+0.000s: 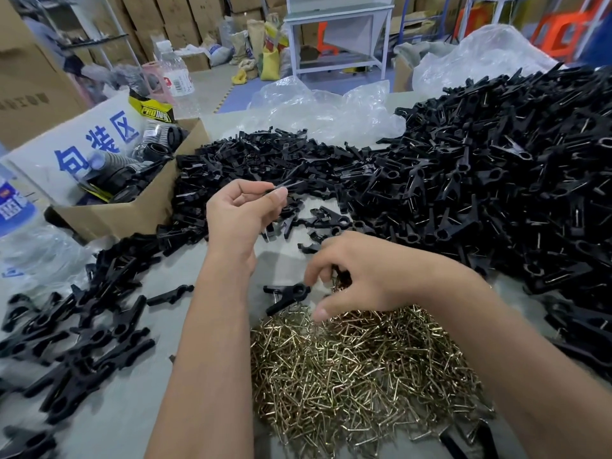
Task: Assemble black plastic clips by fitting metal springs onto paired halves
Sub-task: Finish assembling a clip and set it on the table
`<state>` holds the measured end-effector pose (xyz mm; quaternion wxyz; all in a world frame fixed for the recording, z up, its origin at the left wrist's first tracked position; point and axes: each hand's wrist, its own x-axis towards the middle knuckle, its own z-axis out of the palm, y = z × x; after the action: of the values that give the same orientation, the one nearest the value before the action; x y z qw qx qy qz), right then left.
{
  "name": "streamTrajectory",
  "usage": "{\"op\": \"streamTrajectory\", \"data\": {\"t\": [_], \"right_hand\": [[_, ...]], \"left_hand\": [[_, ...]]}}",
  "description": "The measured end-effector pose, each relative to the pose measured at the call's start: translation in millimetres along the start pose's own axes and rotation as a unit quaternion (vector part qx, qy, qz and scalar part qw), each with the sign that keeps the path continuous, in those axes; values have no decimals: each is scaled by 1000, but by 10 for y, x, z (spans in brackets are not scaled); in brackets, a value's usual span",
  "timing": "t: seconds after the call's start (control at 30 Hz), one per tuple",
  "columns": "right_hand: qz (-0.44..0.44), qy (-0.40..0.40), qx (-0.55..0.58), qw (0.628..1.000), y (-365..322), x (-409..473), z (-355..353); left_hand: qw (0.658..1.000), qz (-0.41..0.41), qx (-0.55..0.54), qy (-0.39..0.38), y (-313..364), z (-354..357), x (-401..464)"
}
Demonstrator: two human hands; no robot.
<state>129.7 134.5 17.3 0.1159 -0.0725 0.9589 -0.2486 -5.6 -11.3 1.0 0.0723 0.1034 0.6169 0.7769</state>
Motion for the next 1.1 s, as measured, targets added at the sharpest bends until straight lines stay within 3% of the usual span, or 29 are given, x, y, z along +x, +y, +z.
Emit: {"op": "streamTrajectory", "data": {"t": [0.2, 0.37, 0.57, 0.63, 0.77, 0.9, 1.1], "right_hand": [[-3, -28, -21, 999, -101, 73, 104], [-3, -6, 50, 999, -76, -34, -26], [-9, -38, -49, 998, -180, 54, 116], [-22, -29, -1, 999, -178, 56, 113], [-45, 62, 137, 988, -64, 1, 33], [-20, 209, 320, 924, 61, 21, 45], [15, 290, 589, 754, 210, 86, 99]], "left_hand": [[1000, 0, 6, 2, -3, 26, -12], [1000, 0, 4, 5, -2, 8, -7], [1000, -1, 16, 4, -21, 30, -1], [1000, 1, 15, 2, -20, 28, -4], [1000, 5, 14, 1, -2, 14, -10], [1000, 4, -6, -12, 18, 11, -15], [995, 11, -7, -94, 1, -30, -17]]}}
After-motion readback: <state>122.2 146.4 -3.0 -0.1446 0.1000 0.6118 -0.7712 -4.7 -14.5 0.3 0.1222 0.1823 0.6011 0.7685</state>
